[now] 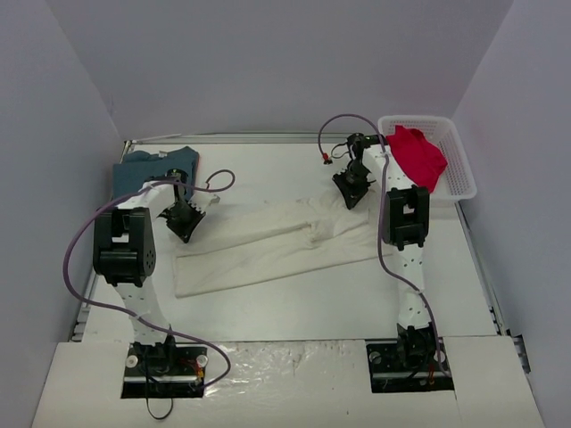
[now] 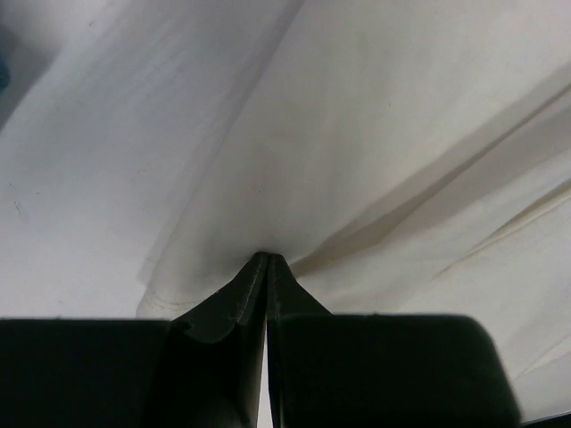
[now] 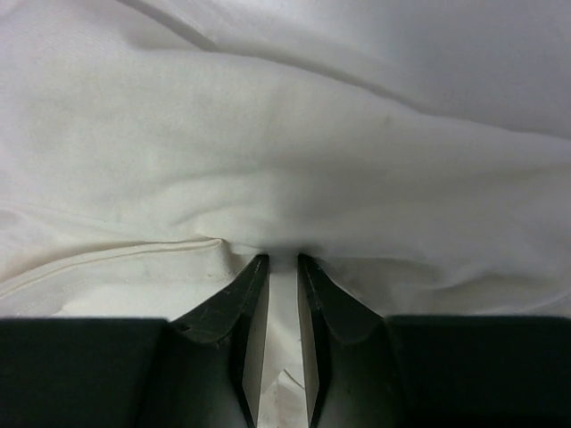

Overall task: Fold and stack the t-shirts
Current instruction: Fold the other side of the tshirt into a rectangle

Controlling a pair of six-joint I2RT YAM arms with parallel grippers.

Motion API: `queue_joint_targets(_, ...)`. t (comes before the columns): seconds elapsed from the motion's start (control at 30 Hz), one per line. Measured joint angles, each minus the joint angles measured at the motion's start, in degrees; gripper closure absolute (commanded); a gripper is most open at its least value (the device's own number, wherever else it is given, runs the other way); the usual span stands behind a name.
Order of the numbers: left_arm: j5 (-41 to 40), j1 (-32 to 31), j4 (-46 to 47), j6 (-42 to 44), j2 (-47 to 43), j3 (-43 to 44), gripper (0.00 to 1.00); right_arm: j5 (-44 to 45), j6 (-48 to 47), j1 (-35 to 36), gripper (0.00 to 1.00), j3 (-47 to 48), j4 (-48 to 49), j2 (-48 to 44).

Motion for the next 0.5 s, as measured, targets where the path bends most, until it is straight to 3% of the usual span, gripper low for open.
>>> queue_joint_targets(0.5,0.04,0.15,-0.31,-0.66,-8.57,-4.07,0.98,-7.19,-1.46,-0.15,0.82,-6.47,1.95,-3.39)
